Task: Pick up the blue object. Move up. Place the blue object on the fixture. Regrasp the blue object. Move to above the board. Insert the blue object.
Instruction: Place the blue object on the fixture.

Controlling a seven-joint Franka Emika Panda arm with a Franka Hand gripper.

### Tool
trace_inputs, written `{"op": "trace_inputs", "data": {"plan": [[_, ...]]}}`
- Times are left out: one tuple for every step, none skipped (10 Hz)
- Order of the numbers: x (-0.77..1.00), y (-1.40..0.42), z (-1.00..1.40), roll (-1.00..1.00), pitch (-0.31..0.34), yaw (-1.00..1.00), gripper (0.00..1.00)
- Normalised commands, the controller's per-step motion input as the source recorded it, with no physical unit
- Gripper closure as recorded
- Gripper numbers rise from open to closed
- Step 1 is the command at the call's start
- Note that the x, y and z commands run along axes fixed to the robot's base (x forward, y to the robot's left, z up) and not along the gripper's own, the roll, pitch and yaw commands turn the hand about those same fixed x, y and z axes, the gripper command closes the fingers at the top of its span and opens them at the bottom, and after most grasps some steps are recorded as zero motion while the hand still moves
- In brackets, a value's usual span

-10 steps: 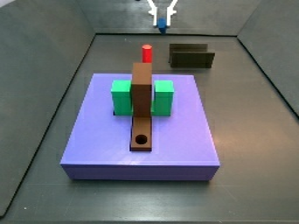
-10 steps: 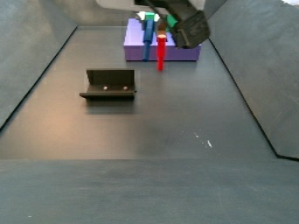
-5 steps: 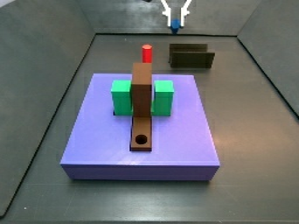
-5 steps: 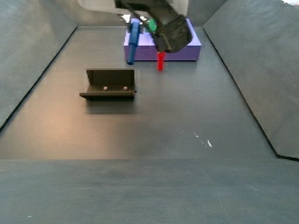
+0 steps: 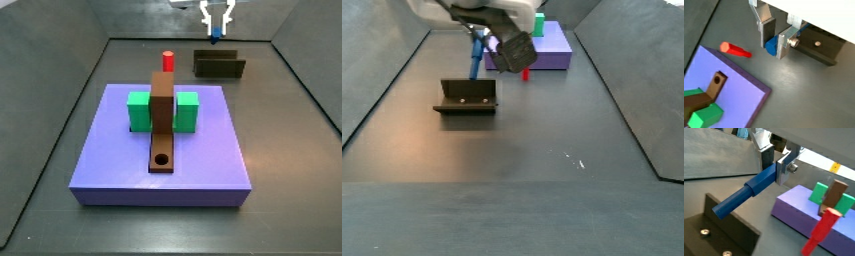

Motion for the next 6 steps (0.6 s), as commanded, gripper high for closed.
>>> {"op": "trace_inputs", "data": {"plan": [[0.39, 0.31, -0.22, -0.56, -0.006, -0.09, 1.00], [0.14, 0.31, -0.24, -0.85, -0.140, -0.20, 1.00], [0.17, 0.22, -0.25, -0.84, -0.054, -0.28, 1.00], [0.29, 0.13, -0.22, -0.38, 0.000, -0.13, 1.00], [0.25, 0.02, -0.23, 0.00, 0.000, -0.03, 1.00], [0.17, 0.00, -0.21, 0.22, 0.000, -0.01, 1.00]]}}
